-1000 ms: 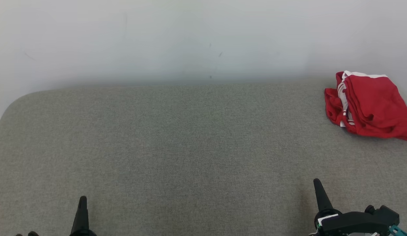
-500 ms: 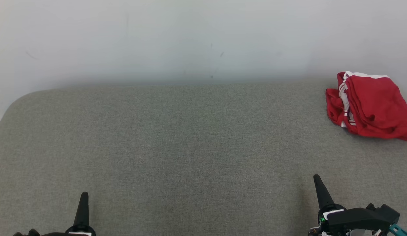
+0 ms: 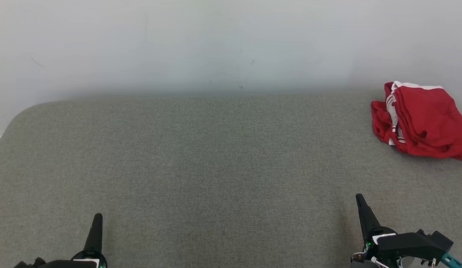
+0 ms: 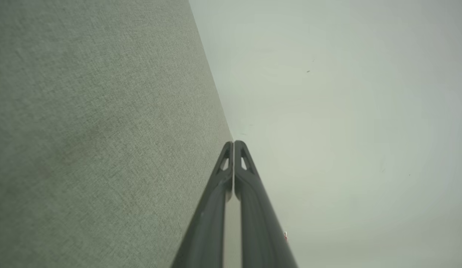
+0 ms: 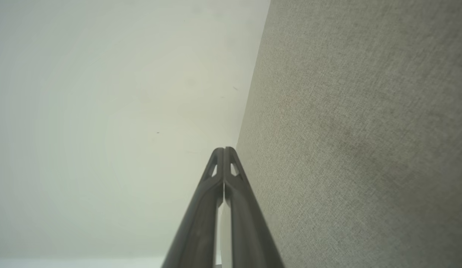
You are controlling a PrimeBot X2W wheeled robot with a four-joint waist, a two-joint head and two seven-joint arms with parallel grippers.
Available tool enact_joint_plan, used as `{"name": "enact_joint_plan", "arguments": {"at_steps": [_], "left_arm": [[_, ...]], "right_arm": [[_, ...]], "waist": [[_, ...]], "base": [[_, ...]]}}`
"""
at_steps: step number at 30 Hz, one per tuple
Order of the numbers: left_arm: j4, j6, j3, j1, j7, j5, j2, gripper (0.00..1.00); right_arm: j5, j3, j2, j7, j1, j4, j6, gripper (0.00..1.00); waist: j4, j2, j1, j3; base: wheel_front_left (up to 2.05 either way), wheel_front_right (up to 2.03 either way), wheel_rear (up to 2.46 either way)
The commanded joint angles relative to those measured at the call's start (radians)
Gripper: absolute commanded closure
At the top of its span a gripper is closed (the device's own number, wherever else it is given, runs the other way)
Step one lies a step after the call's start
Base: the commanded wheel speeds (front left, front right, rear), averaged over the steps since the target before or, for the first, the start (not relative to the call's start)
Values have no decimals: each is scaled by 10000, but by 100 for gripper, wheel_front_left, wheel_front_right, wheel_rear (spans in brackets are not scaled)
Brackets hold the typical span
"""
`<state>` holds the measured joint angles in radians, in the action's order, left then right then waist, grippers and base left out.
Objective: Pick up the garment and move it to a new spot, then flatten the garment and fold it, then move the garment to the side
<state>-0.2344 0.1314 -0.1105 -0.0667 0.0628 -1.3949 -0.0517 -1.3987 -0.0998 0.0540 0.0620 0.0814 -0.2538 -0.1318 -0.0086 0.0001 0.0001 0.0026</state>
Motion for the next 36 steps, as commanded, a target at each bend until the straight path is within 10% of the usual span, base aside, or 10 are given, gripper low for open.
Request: {"name": "enact_joint_plan", "arguments": {"at_steps": [1,36], "left_arm": [[13,-10,-33,-182,31,-204,9,100],[-125,-13,-53,-480,536,-2201,24,100]], "right_arm": [[-189,-24,-31,57,107,72,16,100],[-2144,-154,-59,559,300,107,21,100]], "waist": [[2,-1,-1,0],[86,-1,-1,5]], "base": [[0,0,0],[0,0,0]]}}
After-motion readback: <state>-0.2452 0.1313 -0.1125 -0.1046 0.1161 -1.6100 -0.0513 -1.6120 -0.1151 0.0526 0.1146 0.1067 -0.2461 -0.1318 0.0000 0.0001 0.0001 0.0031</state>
